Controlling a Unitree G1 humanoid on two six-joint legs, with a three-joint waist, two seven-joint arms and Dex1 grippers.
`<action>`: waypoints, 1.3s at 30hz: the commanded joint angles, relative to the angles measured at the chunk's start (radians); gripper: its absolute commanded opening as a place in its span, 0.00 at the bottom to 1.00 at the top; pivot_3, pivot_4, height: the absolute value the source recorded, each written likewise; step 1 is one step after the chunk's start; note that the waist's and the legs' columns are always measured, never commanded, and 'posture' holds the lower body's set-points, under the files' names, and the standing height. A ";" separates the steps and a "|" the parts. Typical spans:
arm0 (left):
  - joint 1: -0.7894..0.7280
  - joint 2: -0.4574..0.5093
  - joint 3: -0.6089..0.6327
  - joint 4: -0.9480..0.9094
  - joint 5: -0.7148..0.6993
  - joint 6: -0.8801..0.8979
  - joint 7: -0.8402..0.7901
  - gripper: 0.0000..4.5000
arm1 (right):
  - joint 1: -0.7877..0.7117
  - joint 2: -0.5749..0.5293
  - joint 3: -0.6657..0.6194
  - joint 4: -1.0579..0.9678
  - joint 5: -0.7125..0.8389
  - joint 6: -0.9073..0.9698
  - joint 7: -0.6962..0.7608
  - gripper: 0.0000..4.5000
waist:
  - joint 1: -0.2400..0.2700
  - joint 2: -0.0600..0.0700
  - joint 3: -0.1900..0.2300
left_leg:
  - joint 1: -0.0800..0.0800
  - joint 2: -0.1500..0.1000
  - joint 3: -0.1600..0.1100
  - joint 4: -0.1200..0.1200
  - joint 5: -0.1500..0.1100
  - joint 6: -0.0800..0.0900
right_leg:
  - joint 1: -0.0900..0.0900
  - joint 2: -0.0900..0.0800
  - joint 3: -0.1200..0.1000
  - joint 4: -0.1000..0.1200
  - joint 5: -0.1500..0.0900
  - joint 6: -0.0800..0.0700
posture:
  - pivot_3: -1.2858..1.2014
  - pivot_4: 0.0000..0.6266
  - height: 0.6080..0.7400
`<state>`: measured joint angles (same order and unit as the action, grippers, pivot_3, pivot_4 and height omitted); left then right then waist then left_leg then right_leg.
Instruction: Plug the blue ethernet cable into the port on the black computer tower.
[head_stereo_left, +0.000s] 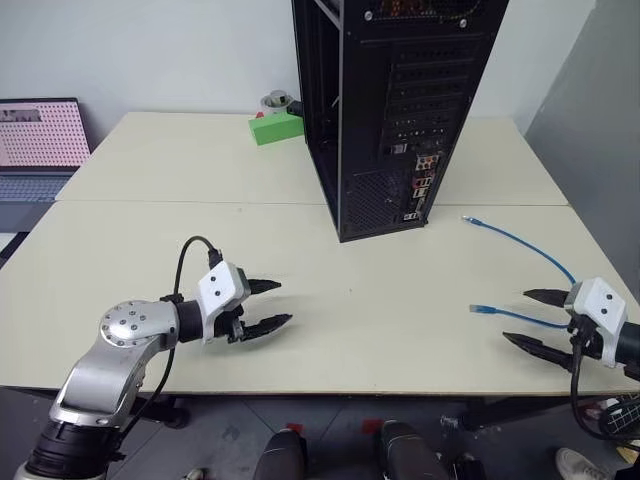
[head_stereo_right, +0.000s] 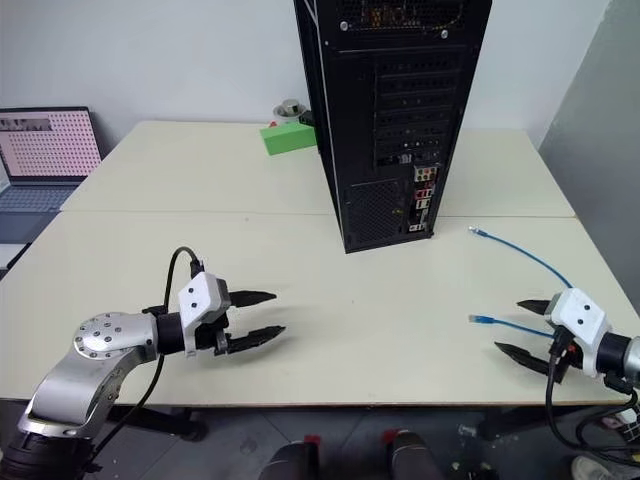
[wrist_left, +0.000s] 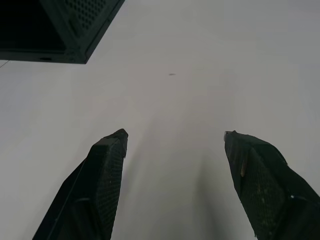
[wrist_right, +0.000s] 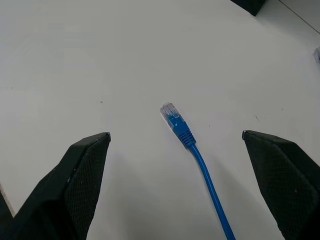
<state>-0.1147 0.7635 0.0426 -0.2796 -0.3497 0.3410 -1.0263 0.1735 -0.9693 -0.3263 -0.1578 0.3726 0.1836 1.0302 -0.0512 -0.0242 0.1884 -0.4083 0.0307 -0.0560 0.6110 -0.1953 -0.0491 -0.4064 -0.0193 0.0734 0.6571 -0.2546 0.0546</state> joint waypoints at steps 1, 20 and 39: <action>0.002 0.027 0.007 -0.055 -0.026 0.012 -0.022 0.73 | -0.014 -0.018 -0.013 0.001 -0.013 -0.014 0.020 1.00 | 0.000 0.000 0.000 | 0.000 0.000 0.000 0.000 0.000 0.000 | 0.000 0.000 0.000 0.000 0.000 0.000 | 0.52 0.24 1.00; -0.074 -0.032 -0.097 -0.096 -0.041 0.038 -0.037 0.73 | 0.064 -0.036 -0.057 -0.042 -0.035 0.025 0.077 1.00 | 0.004 0.000 0.000 | 0.000 0.000 0.000 0.000 0.000 0.000 | 0.000 0.000 0.000 0.000 0.000 0.000 | 0.52 0.24 1.00; -0.237 -0.183 -0.402 0.065 0.161 -0.190 -0.103 0.73 | -0.198 -0.017 0.136 0.178 -0.129 0.062 0.041 1.00 | 0.003 0.000 0.000 | 0.000 -0.001 0.000 0.002 0.000 0.000 | 0.001 0.000 0.000 0.001 0.001 0.001 | 0.52 0.24 1.00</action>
<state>-0.3502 0.5872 -0.3556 -0.1963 -0.1955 0.1739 -1.1296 0.0154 -0.9812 -0.1937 -0.0262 0.2540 0.2502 1.0674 -0.0479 -0.0243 0.1885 -0.4081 0.0300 -0.0561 0.6132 -0.1952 -0.0491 -0.4051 -0.0189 0.0737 0.6582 -0.2540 0.0555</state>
